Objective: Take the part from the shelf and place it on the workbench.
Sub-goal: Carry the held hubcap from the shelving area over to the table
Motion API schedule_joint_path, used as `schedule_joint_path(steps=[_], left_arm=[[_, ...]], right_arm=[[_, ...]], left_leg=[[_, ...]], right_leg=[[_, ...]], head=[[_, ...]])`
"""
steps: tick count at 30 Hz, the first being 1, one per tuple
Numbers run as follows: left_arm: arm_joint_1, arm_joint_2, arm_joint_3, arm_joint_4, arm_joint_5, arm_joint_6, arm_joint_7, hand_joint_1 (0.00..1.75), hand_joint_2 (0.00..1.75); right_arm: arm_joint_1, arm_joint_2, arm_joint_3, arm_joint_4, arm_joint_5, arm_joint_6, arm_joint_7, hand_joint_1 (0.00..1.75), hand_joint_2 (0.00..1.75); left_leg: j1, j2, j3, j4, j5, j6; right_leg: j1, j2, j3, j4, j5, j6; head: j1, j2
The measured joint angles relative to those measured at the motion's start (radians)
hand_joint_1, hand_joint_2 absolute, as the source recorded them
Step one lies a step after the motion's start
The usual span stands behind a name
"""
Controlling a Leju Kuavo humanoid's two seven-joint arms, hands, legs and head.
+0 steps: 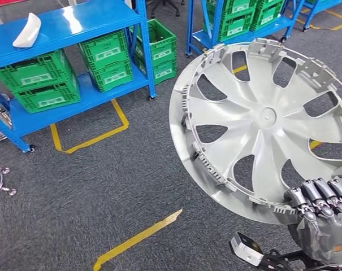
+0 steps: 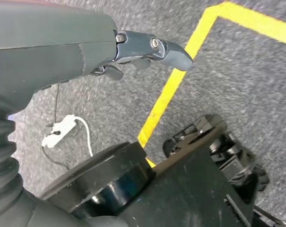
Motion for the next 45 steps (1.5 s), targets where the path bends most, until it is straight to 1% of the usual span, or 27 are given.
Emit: schedule_joint_path(steps=[2,3,4,5,7,8,10,11,13,15,17,19,20,21,22,24,26,28,30,32,34,35,37,39,41,43,45], left_arm=[[0.001,0.0,0.0,0.0,0.001,0.0,0.0,0.0,1.75],[0.002,0.0,0.0,0.0,0.001,0.0,0.0,0.0,1.75],[0.002,0.0,0.0,0.0,0.002,0.0,0.0,0.0,1.75],[0.002,0.0,0.001,0.0,0.002,0.0,-0.001,0.0,1.75],[0.002,0.0,0.0,0.0,0.0,0.0,0.0,0.0,1.75],[0.003,0.001,0.0,0.0,0.0,0.0,0.0,0.0,1.75],[0.005,0.002,0.0,0.0,0.0,0.0,0.0,0.0,1.75],[0.006,0.002,0.0,0.0,-0.001,0.0,0.0,0.0,1.75],[0.005,0.0,0.0,0.0,-0.001,-0.002,0.0,0.0,1.75],[0.005,0.0,0.0,-0.001,-0.001,-0.002,0.0,0.0,1.75],[0.007,0.001,0.0,-0.001,-0.001,-0.002,-0.001,0.0,1.75],[0.011,0.001,0.0,-0.001,-0.001,-0.001,-0.001,0.0,1.75],[0.012,0.001,0.0,-0.001,-0.001,-0.001,-0.001,0.0,1.75],[0.012,0.001,0.0,-0.001,-0.001,-0.001,-0.001,0.0,1.75],[0.012,0.0,0.0,-0.001,-0.001,-0.001,-0.001,0.0,1.75],[0.01,0.0,0.0,-0.001,-0.001,-0.001,-0.001,0.0,1.75],[0.009,0.001,0.001,-0.001,-0.001,0.001,-0.001,0.0,1.75],[0.008,0.001,0.001,-0.001,-0.001,0.003,-0.001,0.0,1.75],[0.006,0.001,0.001,-0.001,-0.001,0.004,-0.001,0.0,1.75],[0.007,0.001,0.001,-0.001,0.0,0.006,-0.001,0.0,1.75],[0.007,0.001,0.001,-0.001,0.001,0.006,-0.002,0.0,1.75],[0.006,0.001,0.002,-0.001,0.001,0.006,-0.002,0.0,1.75],[0.004,0.001,0.002,-0.001,0.0,0.005,-0.002,0.0,1.75],[0.008,0.004,0.002,0.0,0.0,0.003,-0.001,0.0,1.75],[0.011,0.006,0.002,0.0,-0.001,0.001,0.0,0.0,1.75],[0.01,0.005,0.002,0.0,-0.003,0.0,0.0,0.0,1.75],[0.01,0.005,0.002,0.0,-0.006,0.001,0.002,0.0,1.75]], right_arm=[[-0.001,0.0,0.0,0.0,0.0,0.0,0.0,1.75,1.75],[-0.001,0.0,0.0,0.0,0.0,0.0,-0.001,1.75,1.75],[-0.001,0.0,0.0,0.0,0.0,0.0,-0.001,1.75,1.75],[-0.001,0.0,0.0,0.0,0.0,0.0,-0.001,1.75,1.75],[-0.001,0.0,-0.001,0.0,0.0,0.0,-0.004,1.75,1.75],[-0.001,0.0,-0.001,0.0,0.0,0.0,-0.006,1.75,1.75],[-0.003,0.0,-0.001,0.0,0.0,0.0,-0.009,1.75,1.75],[-0.003,0.0,-0.001,0.0,0.0,0.0,-0.01,1.75,1.75],[-0.001,0.0,-0.001,0.0,0.0,0.0,-0.011,1.75,1.75],[-0.001,0.0,-0.002,0.0,0.0,0.0,-0.013,1.75,1.75],[-0.004,-0.001,-0.003,0.0,0.0,0.0,-0.013,1.75,1.75],[-0.005,-0.001,-0.004,0.0,0.0,0.0,-0.012,1.75,1.75],[-0.003,-0.001,-0.005,0.0,0.0,0.0,-0.012,1.75,1.75],[-0.002,-0.001,-0.006,0.001,0.0,0.0,-0.011,1.75,1.75],[-0.002,-0.001,-0.007,0.001,0.0,0.0,-0.011,1.75,1.75],[-0.003,-0.001,-0.007,0.001,0.0,0.0,-0.009,1.75,1.75],[-0.003,-0.001,-0.007,0.0,0.0,0.0,-0.005,1.75,1.75],[-0.001,-0.001,-0.008,0.0,0.0,0.0,0.0,1.75,1.75],[-0.001,-0.001,-0.008,0.0,0.0,0.0,0.002,1.75,1.75],[-0.002,-0.001,-0.008,0.0,0.0,0.0,0.002,1.75,1.75],[-0.002,-0.001,-0.008,0.001,0.0,0.0,0.002,1.75,1.75],[-0.001,-0.001,-0.008,0.002,0.0,0.0,0.002,1.75,1.75],[-0.001,-0.001,-0.008,0.002,0.0,0.0,0.001,1.75,1.75],[-0.002,-0.001,-0.008,0.002,0.0,0.0,0.0,1.75,1.75],[-0.003,-0.001,-0.008,0.002,0.0,0.0,0.001,1.75,1.75],[-0.002,-0.001,-0.008,0.002,0.0,0.0,0.003,1.75,1.75],[-0.001,-0.001,-0.007,0.002,0.0,0.0,0.002,1.75,1.75]], left_leg=[[0.003,-0.048,-0.05,0.123,-0.067,-0.005],[0.004,-0.059,-0.077,0.185,-0.091,-0.006],[0.004,-0.064,-0.095,0.223,-0.098,-0.005],[0.004,-0.067,-0.097,0.224,-0.085,-0.003],[0.005,-0.087,-0.055,0.121,-0.01,0.005],[0.006,-0.113,-0.029,0.056,0.022,0.01],[0.008,-0.152,0.003,-0.031,0.047,0.016],[0.008,-0.156,0.006,-0.041,0.043,0.017],[0.008,-0.134,0.008,-0.051,0.047,0.023],[0.011,-0.106,0.011,-0.063,0.055,0.035],[0.009,-0.077,0.011,-0.068,0.058,0.041],[0.005,-0.046,0.01,-0.067,0.057,0.042],[0.005,-0.031,0.009,-0.067,0.056,0.041],[0.004,-0.017,0.01,-0.067,0.055,0.04],[0.004,-0.005,0.012,-0.067,0.053,0.038],[-0.001,0.016,0.015,-0.065,0.048,0.03],[-0.007,0.033,0.019,-0.063,0.044,0.021],[-0.005,0.044,0.023,-0.06,0.038,0.013],[0.0,0.008,0.01,-0.02,0.006,0.003],[0.003,-0.047,-0.038,0.099,-0.062,-0.003],[0.004,-0.065,-0.092,0.218,-0.104,-0.003],[0.004,-0.067,-0.1,0.235,-0.097,-0.002],[0.004,-0.078,-0.067,0.151,-0.029,0.003],[0.008,-0.127,-0.016,0.021,0.037,0.011],[0.009,-0.161,0.005,-0.041,0.048,0.014],[0.009,-0.143,0.008,-0.056,0.046,0.018],[0.011,-0.116,0.012,-0.067,0.053,0.028]], right_leg=[[-0.002,0.021,-0.001,0.0,0.002,-0.005],[-0.002,0.034,-0.002,0.0,0.003,-0.006],[-0.002,0.047,-0.002,0.001,0.003,-0.007],[-0.002,0.06,-0.001,0.001,0.003,-0.006],[-0.002,0.088,0.0,0.002,0.005,-0.005],[-0.001,0.101,-0.001,0.003,0.006,-0.002],[-0.003,0.124,-0.009,0.006,0.01,0.008],[-0.005,0.136,-0.015,0.006,0.014,0.015],[-0.008,0.148,-0.028,0.005,0.02,0.029],[-0.004,0.105,-0.055,0.045,-0.006,0.037],[-0.001,0.042,-0.113,0.165,-0.069,0.041],[-0.002,0.021,-0.16,0.274,-0.11,0.045],[-0.002,0.016,-0.16,0.28,-0.105,0.045],[-0.003,0.01,-0.136,0.243,-0.082,0.045],[-0.002,-0.003,-0.093,0.173,-0.05,0.043],[0.003,-0.041,-0.013,0.04,-0.014,0.034],[0.008,-0.051,0.012,-0.001,-0.014,0.021],[0.006,-0.029,0.01,-0.002,-0.009,0.009],[0.002,-0.009,0.008,-0.004,-0.005,-0.002],[0.0,0.013,0.007,-0.005,-0.002,-0.009],[0.001,0.038,0.007,-0.004,-0.002,-0.011],[0.001,0.052,0.008,-0.004,-0.002,-0.011],[0.001,0.081,0.011,-0.003,-0.002,-0.01],[0.001,0.109,0.009,0.0,-0.001,-0.006],[-0.003,0.133,-0.004,0.002,0.004,0.006],[-0.008,0.152,-0.018,0.0,0.011,0.02],[-0.005,0.117,-0.04,0.028,-0.007,0.028]], head=[[-0.002,0.0],[-0.002,0.0],[-0.002,0.0],[-0.002,0.0],[-0.002,0.0],[-0.002,0.0],[-0.002,0.0],[-0.001,0.0],[-0.001,0.0],[0.006,0.0],[0.012,0.0],[0.012,0.0],[0.013,0.0],[0.013,0.0],[0.013,0.0],[0.012,0.0],[0.01,0.0],[0.009,0.0],[0.007,0.0],[0.003,0.0],[0.002,0.0],[0.002,0.0],[0.002,0.0],[0.002,0.0],[0.002,0.0],[0.0,0.0],[0.004,0.0]])
